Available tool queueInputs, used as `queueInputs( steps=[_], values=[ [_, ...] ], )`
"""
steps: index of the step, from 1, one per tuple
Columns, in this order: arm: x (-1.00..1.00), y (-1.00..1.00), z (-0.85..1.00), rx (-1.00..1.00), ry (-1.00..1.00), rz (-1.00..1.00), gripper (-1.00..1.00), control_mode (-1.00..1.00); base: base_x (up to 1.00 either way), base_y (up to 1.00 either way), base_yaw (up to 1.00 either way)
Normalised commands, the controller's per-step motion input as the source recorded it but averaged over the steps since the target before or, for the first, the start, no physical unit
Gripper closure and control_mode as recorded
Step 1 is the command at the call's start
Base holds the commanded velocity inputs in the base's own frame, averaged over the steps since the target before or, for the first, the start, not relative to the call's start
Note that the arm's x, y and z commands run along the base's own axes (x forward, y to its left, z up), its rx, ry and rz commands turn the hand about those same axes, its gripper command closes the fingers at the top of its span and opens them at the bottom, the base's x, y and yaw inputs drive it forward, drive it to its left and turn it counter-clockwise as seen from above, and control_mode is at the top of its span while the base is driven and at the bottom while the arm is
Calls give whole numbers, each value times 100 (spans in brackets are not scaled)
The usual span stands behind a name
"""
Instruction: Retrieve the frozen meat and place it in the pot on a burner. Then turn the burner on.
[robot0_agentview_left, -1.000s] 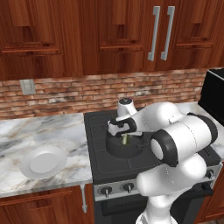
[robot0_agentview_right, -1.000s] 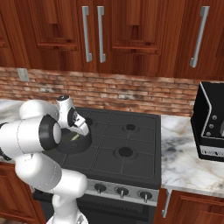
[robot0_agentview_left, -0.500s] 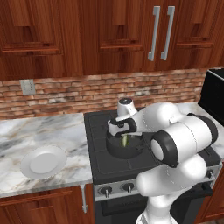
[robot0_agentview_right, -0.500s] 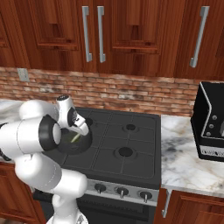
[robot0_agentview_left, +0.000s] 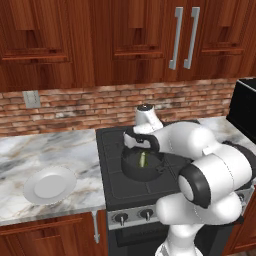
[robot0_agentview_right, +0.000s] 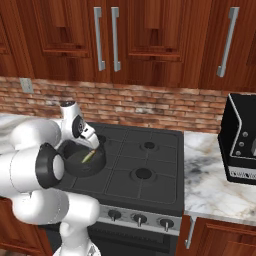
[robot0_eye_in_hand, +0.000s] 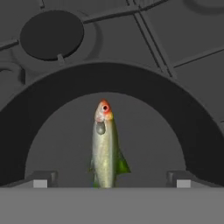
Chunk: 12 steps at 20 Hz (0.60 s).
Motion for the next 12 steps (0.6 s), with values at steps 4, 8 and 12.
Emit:
queueInputs(
  steps=[4,8,12],
  values=[
    [-29,0,33,0,0,0,-100,-100,0,0,0],
    [-53,0,34,0,0,0,-100,-100,0,0,0],
    [-69,0,18,-3,0,0,-100,-100,0,0,0]
  ],
)
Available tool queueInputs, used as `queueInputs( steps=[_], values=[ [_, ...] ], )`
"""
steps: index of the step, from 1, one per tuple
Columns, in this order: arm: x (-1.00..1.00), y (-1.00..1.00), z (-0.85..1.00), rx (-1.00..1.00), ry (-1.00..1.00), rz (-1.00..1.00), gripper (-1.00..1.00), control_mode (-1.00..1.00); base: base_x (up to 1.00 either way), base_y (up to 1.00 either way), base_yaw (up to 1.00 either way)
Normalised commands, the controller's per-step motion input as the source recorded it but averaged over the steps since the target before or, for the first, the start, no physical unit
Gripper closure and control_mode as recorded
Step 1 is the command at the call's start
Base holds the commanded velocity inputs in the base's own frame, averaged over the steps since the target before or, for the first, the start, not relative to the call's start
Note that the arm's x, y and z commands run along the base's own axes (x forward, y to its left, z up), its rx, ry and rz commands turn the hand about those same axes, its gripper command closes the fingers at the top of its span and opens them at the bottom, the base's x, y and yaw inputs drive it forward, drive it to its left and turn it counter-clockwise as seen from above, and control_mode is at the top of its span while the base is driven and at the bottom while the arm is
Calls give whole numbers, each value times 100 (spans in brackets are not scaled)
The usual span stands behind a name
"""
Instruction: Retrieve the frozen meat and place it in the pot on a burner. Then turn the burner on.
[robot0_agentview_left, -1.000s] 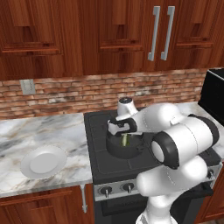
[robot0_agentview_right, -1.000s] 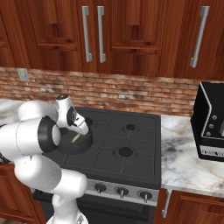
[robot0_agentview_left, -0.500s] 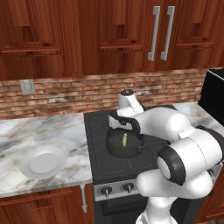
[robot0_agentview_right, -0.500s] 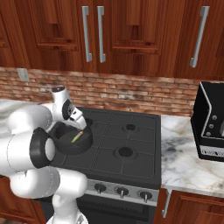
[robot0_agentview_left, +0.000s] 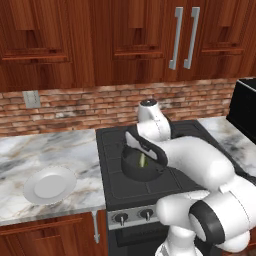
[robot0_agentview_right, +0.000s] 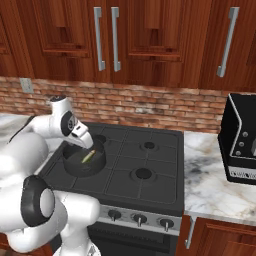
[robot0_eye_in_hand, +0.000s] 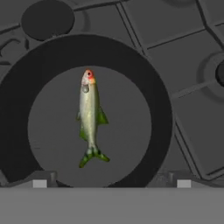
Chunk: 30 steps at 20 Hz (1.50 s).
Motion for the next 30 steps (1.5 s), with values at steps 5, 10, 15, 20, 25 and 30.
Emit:
queueInputs(
  steps=[5,10,15,20,25,30],
  values=[
    [-89,0,6,-5,0,0,-100,-100,0,0,0],
    [-98,0,20,-3,-2,0,-100,-100,0,0,0],
    [-87,0,52,0,-13,0,-100,-100,0,0,0],
    [-72,15,37,-1,-17,4,-100,-100,0,0,0],
    [-55,47,5,-10,-15,5,-100,-100,0,0,0],
    [-54,54,-12,-3,-8,1,-100,-100,0,0,0]
  ],
)
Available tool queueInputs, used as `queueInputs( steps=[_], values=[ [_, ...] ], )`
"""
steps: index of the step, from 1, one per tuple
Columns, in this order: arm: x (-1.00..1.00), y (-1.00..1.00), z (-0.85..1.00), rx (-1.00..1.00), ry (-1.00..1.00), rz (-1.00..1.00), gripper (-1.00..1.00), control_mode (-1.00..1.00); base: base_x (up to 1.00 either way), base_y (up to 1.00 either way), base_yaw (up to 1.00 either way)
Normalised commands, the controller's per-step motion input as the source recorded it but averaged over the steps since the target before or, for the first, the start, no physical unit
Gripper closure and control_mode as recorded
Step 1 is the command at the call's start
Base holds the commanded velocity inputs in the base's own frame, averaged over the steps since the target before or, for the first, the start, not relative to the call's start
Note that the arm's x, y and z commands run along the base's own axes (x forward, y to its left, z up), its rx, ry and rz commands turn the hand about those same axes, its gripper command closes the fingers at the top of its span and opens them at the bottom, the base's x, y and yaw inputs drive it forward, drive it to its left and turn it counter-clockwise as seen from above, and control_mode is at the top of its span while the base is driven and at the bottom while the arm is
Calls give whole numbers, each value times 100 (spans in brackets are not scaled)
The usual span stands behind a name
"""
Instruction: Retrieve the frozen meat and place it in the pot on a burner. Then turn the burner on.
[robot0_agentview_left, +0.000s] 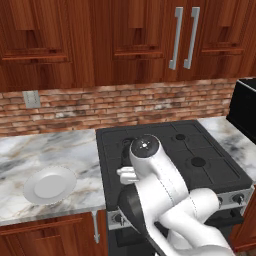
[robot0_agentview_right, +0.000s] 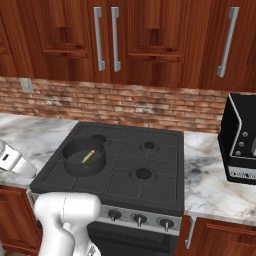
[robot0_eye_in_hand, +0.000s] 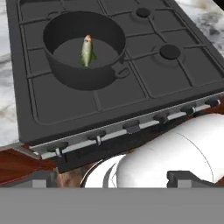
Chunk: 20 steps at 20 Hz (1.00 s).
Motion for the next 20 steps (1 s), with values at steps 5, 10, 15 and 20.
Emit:
queueInputs(
  steps=[5,10,15,20],
  values=[
    [-75,44,-31,0,-17,4,-100,-100,0,0,0],
    [-83,5,-34,0,-25,8,-100,-100,0,0,0],
    [-74,0,-85,0,-28,12,-100,-100,0,0,0],
    [-34,-8,-100,1,-29,18,-100,-100,0,0,0]
  ],
)
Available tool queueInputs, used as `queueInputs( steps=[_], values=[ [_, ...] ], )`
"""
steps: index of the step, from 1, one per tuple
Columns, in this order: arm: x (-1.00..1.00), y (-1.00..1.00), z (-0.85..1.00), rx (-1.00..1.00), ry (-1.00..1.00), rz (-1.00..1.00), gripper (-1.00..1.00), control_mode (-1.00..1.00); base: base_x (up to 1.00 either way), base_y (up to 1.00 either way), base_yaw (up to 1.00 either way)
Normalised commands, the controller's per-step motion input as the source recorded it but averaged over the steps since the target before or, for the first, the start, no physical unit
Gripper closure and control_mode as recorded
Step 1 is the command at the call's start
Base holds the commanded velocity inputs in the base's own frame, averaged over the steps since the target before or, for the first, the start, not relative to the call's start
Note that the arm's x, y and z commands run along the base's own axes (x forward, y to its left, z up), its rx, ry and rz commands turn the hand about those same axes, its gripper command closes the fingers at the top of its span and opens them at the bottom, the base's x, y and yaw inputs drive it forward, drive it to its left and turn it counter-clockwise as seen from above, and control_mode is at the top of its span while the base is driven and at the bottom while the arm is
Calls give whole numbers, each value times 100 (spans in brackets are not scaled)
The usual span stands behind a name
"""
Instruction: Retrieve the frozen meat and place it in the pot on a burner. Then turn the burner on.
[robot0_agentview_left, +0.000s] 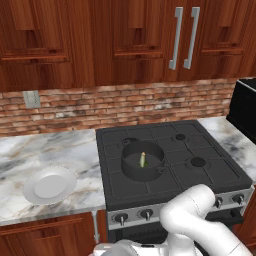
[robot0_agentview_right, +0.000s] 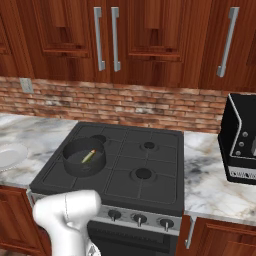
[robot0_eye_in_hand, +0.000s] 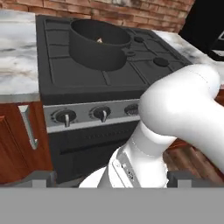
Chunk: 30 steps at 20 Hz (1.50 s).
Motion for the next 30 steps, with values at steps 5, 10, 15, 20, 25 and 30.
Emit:
queueInputs(
  steps=[5,10,15,20,25,30],
  values=[
    [-8,-16,-43,0,-28,26,-100,-100,0,0,0],
    [2,-14,-19,0,-21,22,-100,-100,0,0,0],
    [8,-4,0,0,-1,10,-100,-100,0,0,0],
    [23,-5,0,0,0,-1,-100,-100,0,0,0],
    [18,-16,-20,0,-3,0,-100,-100,0,0,0],
    [29,-46,-33,0,-2,0,-100,-100,0,0,0]
  ],
)
